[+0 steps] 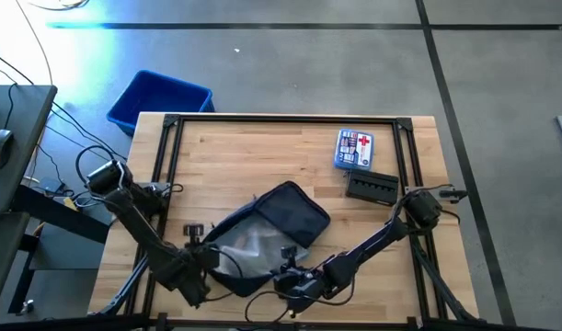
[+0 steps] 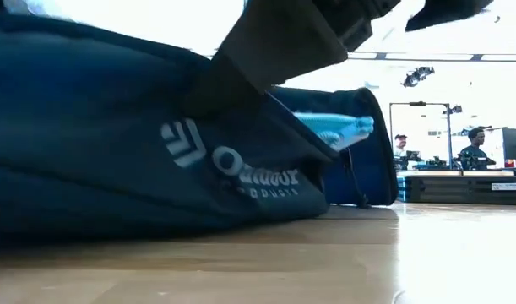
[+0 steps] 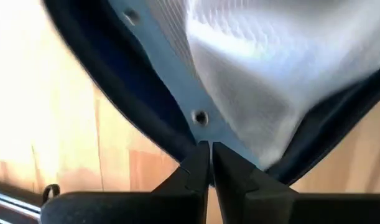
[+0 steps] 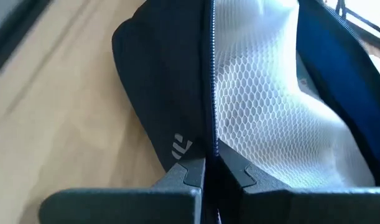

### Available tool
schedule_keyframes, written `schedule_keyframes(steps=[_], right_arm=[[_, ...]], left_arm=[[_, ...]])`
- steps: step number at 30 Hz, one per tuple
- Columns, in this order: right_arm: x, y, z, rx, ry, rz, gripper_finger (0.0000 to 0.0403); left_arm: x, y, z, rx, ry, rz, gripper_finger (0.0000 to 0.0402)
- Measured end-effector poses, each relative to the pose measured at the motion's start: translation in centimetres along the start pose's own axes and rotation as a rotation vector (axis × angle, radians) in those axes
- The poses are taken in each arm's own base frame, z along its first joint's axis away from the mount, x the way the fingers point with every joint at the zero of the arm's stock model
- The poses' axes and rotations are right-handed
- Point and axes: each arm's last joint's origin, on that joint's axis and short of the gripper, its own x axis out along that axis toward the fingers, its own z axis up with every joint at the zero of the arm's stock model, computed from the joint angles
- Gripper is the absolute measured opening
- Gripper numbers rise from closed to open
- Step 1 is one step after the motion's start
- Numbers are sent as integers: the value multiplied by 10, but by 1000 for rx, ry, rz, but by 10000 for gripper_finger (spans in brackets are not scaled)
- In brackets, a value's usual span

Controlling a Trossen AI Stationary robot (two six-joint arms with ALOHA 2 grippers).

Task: Unpack backpack
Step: Put the transparent zip bag into the black backpack

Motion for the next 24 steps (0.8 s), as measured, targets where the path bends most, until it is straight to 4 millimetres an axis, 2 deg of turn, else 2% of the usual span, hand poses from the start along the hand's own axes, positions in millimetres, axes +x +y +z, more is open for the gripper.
schedule_keyframes(steps=[4, 7, 10, 14, 19, 24], right_arm=[[8, -13, 6, 53, -37, -23, 5], [12, -20, 8, 95, -49, -33, 22], [14, -23, 8, 123, -47, -23, 55], [9, -18, 11, 78, -74, -23, 117], [-22, -22, 34, 1, -191, -111, 190], [-68, -27, 46, -169, -188, -164, 224]], left_arm=[[-25, -8, 10, -61, -182, -34, 0], [-34, -17, 16, -108, -345, -64, 0], [-37, -31, 24, -80, -503, -133, 0], [-34, -52, 38, 3, -650, -236, 0], [-31, -64, 54, 58, -769, -288, 0], [-28, -64, 65, 43, -799, -292, 0]])
